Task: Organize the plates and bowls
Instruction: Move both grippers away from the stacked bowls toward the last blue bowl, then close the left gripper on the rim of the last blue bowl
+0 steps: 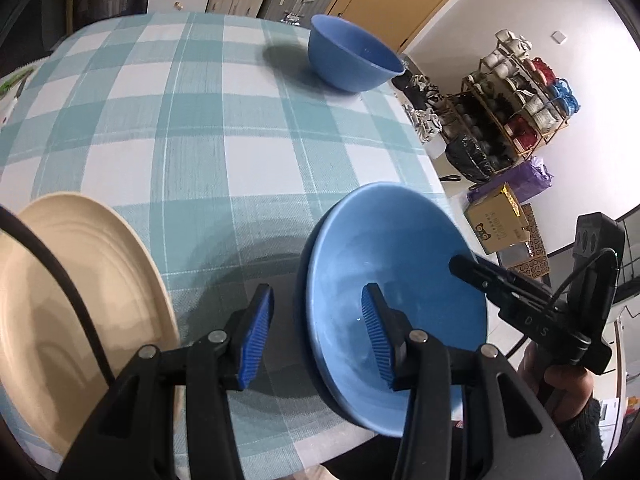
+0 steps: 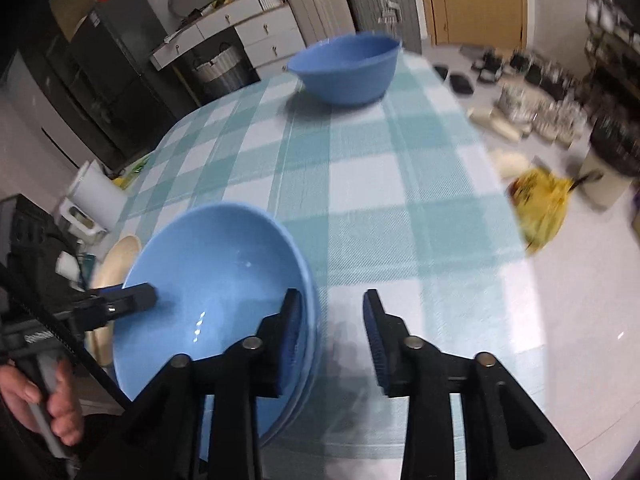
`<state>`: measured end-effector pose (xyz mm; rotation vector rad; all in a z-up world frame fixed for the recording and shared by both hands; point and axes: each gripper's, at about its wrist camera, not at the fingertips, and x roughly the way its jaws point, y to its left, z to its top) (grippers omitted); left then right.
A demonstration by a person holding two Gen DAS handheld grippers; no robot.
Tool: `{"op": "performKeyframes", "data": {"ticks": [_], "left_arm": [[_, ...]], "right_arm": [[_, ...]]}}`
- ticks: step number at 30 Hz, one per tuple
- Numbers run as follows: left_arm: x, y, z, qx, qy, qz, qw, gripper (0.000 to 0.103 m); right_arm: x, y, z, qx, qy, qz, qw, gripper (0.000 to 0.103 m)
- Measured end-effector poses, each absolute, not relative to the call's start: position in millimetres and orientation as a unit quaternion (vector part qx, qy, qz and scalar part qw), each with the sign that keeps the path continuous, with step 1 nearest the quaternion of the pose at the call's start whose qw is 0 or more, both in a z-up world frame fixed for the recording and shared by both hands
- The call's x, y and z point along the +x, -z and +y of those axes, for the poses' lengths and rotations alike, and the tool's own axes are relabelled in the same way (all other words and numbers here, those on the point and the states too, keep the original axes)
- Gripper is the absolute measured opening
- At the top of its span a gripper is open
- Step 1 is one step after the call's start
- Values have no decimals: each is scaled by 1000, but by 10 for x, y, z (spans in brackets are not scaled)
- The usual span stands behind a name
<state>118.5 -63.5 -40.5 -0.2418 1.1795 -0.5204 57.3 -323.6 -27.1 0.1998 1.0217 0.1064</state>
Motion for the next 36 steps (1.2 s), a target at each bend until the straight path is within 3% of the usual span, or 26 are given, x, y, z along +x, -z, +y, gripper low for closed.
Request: {"op": "performKeyframes", "data": {"ticks": [4, 8, 12, 14, 17, 19, 21, 22, 28, 36], "left_arm": [[1190, 167, -540, -101, 233, 525, 812, 46], [1206, -75, -454, -69, 198, 487, 848, 46], [1287, -280, -431, -24, 156, 441, 883, 49], [1370, -340, -436, -9, 141, 430, 891, 49], [1521, -438, -452, -3, 130, 414, 901, 51], [1598, -491, -496, 10, 119, 402, 908, 62], [1690, -569, -553, 27, 106, 377, 920, 89], [1729, -614, -580, 33, 101, 359, 927, 92], [2069, -680, -733, 60, 93, 322, 940, 94], [2728, -442, -937, 39, 113, 376, 919, 94]], "right_arm": [[543, 80, -3237, 87, -50, 462, 881, 39], [560, -103, -3260, 98, -45, 435, 894, 52], [678, -281, -3268, 98, -46, 420, 901, 54], [758, -357, -3289, 99, -42, 412, 905, 59], [880, -490, -3333, 91, -30, 392, 915, 77], [965, -576, -3389, 95, -31, 375, 922, 86], [1080, -638, -3453, 103, -33, 364, 925, 88], [1160, -661, -3495, 110, -35, 364, 924, 88], [1555, -631, -3669, 120, -31, 369, 921, 88], [1937, -279, -3902, 201, -34, 378, 903, 88]]}}
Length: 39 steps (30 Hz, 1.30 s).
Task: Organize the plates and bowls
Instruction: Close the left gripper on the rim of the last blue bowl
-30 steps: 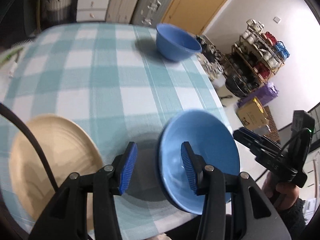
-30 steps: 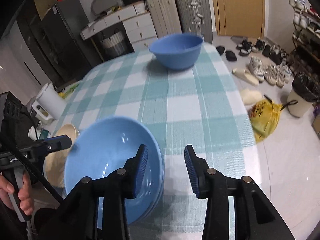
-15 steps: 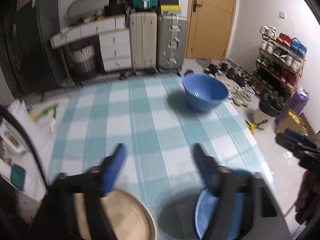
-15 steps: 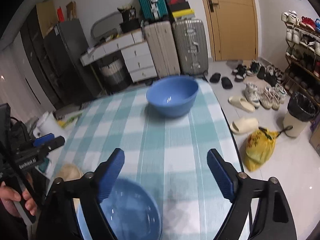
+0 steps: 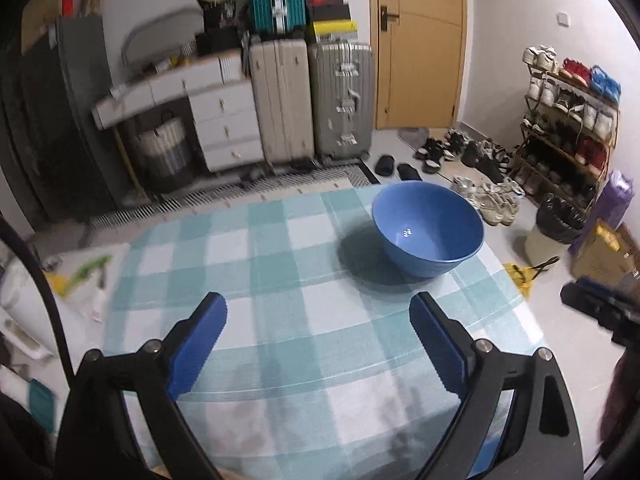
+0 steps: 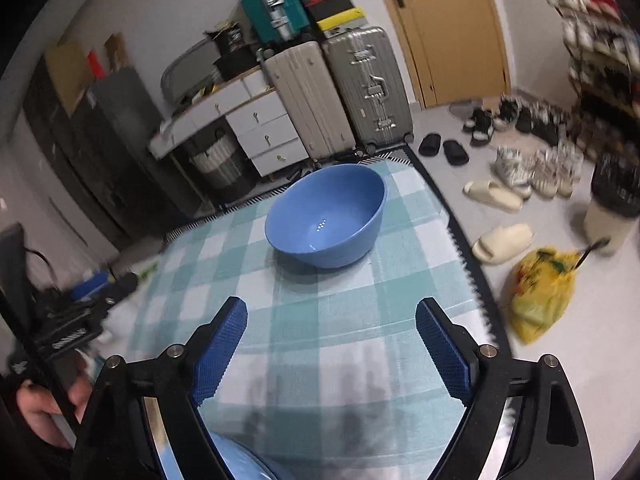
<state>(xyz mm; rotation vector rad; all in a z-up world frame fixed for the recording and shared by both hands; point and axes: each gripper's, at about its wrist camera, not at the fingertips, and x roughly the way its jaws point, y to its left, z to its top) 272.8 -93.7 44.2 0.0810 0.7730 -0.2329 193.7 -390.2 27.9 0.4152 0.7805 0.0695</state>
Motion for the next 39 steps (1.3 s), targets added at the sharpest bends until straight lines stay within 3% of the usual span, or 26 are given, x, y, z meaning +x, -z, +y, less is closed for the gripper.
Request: {"op": "performKeyframes", "data": {"ticks": [9, 16, 26, 28, 30, 31, 39], "left_arm": [[3396, -146, -1429, 45, 117, 432, 893, 94], [3925, 136, -1696, -9, 108, 474, 874, 93], [4201, 422, -1841, -17, 105, 493, 864, 92], [4238, 490, -1857, -21, 108, 503, 857, 87], [4240, 518, -1863, -22, 105, 503, 858, 72], [4239, 530, -1863, -26, 105, 502, 858, 69], [4261, 639, -1955, -29, 128, 523, 842, 13]], "right_arm": [[2454, 69, -4026, 192, -18, 403, 895, 88], [2847, 178, -4317, 209, 0, 405, 890, 88], [3340, 357, -4505, 193, 16, 427, 883, 88], [3431, 389, -4534, 202, 10, 430, 880, 88], [3513, 414, -4537, 204, 11, 437, 876, 88], [3553, 423, -4542, 204, 12, 440, 874, 88], [3701, 530, -4561, 209, 28, 455, 865, 88]]}}
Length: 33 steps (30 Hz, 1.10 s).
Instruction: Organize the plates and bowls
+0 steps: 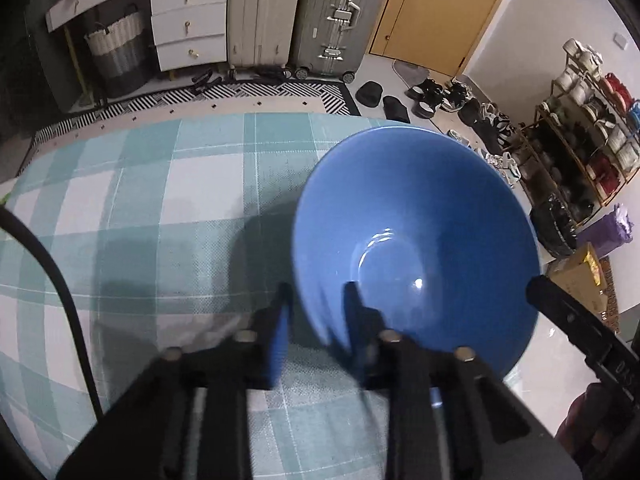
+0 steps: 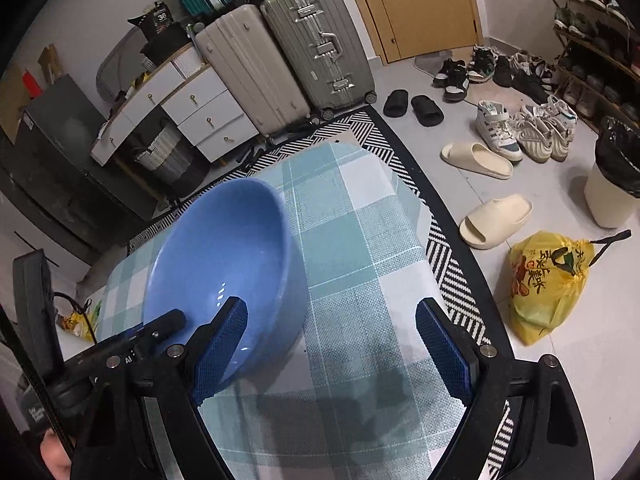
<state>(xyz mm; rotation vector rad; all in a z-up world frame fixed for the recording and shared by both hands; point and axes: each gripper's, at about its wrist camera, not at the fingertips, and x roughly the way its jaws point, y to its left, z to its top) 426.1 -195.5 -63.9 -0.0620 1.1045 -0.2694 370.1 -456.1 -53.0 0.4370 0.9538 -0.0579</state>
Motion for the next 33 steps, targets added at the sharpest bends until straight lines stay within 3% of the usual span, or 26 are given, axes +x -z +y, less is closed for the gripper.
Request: {"op": "performKeyframes", "data": {"ticks": [6, 33], "left_arm": [[4220, 642, -1944, -31, 143, 530, 836, 8], [3737, 566, -1578, -10, 152, 585, 796, 8]], "right_arm": [[3693, 579, -4526, 217, 24, 459, 861, 88], [3325, 489, -4147, 208, -10, 499, 841, 88]]}}
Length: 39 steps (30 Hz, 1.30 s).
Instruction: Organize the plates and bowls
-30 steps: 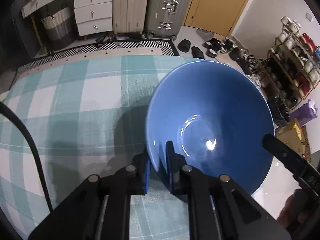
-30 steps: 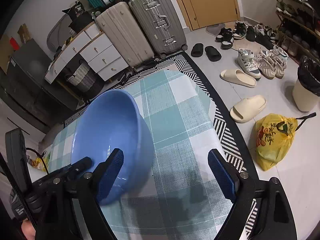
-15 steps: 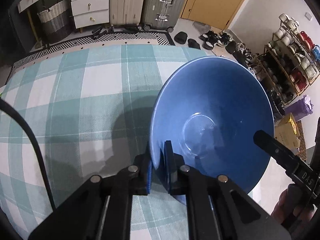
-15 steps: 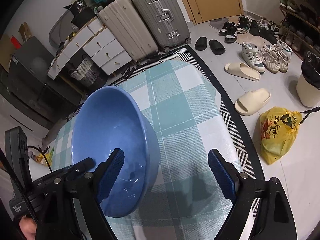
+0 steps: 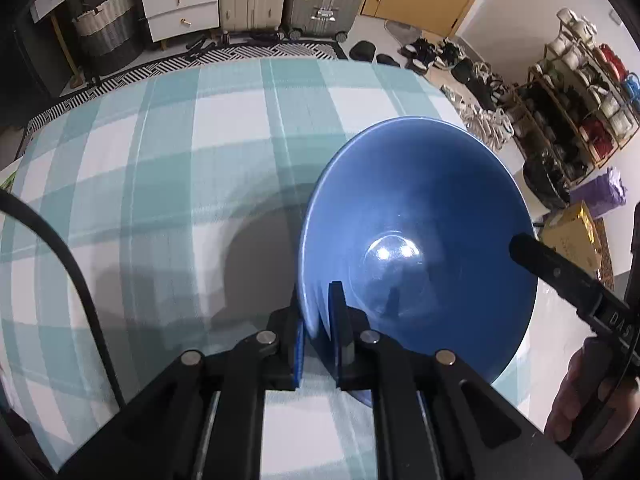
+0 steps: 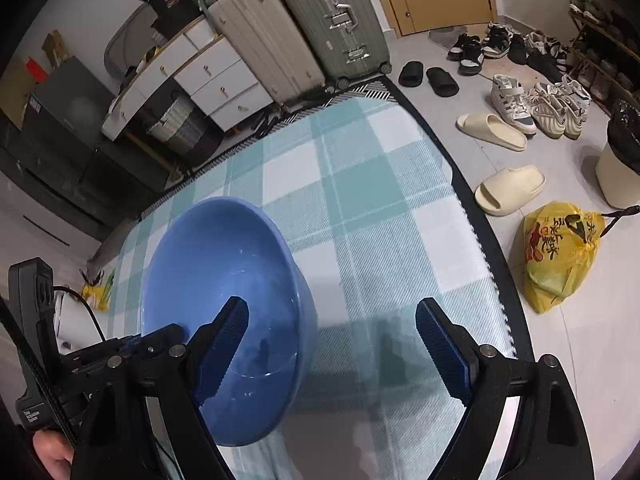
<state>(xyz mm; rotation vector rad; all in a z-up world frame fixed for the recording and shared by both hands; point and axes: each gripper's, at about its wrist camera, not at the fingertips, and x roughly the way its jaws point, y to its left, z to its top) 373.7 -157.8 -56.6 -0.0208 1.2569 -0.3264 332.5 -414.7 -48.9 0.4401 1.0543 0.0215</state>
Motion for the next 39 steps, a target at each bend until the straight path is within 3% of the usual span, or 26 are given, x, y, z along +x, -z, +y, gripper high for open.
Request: {"op": "performKeyframes", "data": {"ticks": [27, 39], "left_arm": [[2811, 549, -953, -2, 133, 616, 776, 9], [2703, 531, -852, -42, 113, 563, 817, 11]], "right_arm": [[2687, 272, -3577, 178, -52, 545, 818, 88], [2648, 349, -3301, 107, -65, 562, 817, 70]]}}
